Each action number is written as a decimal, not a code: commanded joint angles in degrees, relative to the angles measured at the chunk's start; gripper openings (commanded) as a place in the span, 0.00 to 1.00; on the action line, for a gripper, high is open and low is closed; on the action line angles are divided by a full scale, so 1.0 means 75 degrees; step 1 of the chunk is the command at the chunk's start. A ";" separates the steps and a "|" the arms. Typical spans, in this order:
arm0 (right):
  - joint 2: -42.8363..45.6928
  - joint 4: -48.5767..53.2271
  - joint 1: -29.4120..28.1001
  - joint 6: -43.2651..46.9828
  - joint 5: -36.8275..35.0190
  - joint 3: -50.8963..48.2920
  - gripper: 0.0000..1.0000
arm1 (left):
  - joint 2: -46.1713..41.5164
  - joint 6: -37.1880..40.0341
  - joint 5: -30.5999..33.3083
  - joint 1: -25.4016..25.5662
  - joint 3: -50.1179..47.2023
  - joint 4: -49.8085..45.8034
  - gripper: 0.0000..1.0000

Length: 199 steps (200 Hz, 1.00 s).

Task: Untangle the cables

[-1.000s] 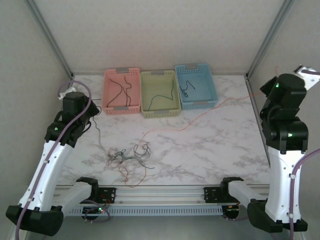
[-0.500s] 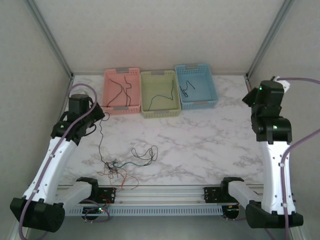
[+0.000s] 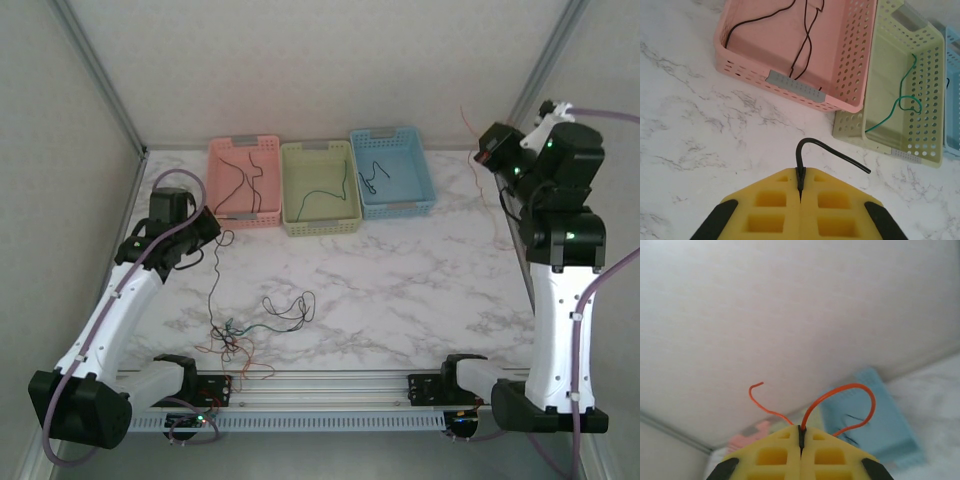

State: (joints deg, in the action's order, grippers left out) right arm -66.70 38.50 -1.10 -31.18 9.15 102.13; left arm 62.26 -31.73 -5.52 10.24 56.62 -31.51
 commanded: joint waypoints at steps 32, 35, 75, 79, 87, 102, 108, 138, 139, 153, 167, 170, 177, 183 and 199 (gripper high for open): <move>-0.0533 -0.0850 0.0022 -0.0863 0.1287 0.0967 0.00 | 0.0028 -0.0036 -0.0083 -0.0035 0.0062 0.0134 0.00; -0.0559 -0.0864 0.0022 -0.0890 0.1332 0.0997 0.00 | 0.0039 -0.0036 -0.0096 -0.0039 0.0067 0.0126 0.00; -0.0781 -0.0872 0.0020 -0.0822 0.1454 0.0837 0.00 | 0.0101 0.0000 -0.0105 -0.0031 0.0104 0.0132 0.00; -0.0778 -0.0798 0.0029 -0.0773 0.1326 0.0719 0.00 | 0.0107 0.0000 -0.0119 -0.0030 0.0103 0.0133 0.00; -0.0750 -0.0650 0.0024 -0.0709 0.1089 0.0446 0.00 | 0.0113 0.0000 -0.0131 -0.0040 0.0091 0.0129 0.00; -0.0644 -0.0507 0.0025 -0.0671 0.0863 -0.0135 0.00 | 0.0125 0.0011 -0.0131 -0.0034 0.0086 0.0123 0.00; -0.0557 -0.0570 0.0018 -0.0705 0.0901 -0.0421 0.00 | 0.0138 0.0022 -0.0131 -0.0027 0.0085 0.0105 0.00; -0.0342 -0.0955 0.0018 -0.0959 0.1423 -0.1568 0.00 | 0.0194 0.0035 -0.0166 -0.0032 0.0103 0.0111 0.00; -0.0348 -0.0964 0.0018 -0.0967 0.1450 -0.1592 0.00 | 0.0200 0.0035 -0.0166 -0.0037 0.0103 0.0111 0.00; -0.0353 -0.0977 0.0017 -0.0988 0.1764 -0.1868 0.00 | 0.0235 0.0023 -0.0178 -0.0036 0.0081 0.0132 0.00; -0.0263 -0.0894 -0.0005 -0.0813 0.1822 -0.2168 0.00 | 0.0230 0.0023 -0.0178 -0.0028 0.0074 0.0130 0.00; -0.0237 -0.0892 -0.0004 -0.0755 0.1815 -0.2229 0.00 | 0.0230 0.0023 -0.0178 -0.0034 0.0069 0.0125 0.00; -0.0173 -0.0871 -0.0015 -0.0718 0.1770 -0.2470 0.00 | 0.0220 0.0023 -0.0169 -0.0023 0.0045 0.0134 0.00; -0.0124 -0.0848 -0.0023 -0.0719 0.1788 -0.2696 0.00 | 0.0211 0.0023 -0.0167 -0.0029 0.0036 0.0140 0.00; -0.0014 -0.0739 -0.0152 -0.0671 0.1834 -0.3403 0.00 | 0.0224 0.0023 -0.0167 -0.0026 0.0003 0.0149 0.00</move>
State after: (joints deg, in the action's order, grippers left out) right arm -69.06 32.45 -1.21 -37.30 21.15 82.13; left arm 63.92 -31.70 -5.76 10.24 56.62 -31.48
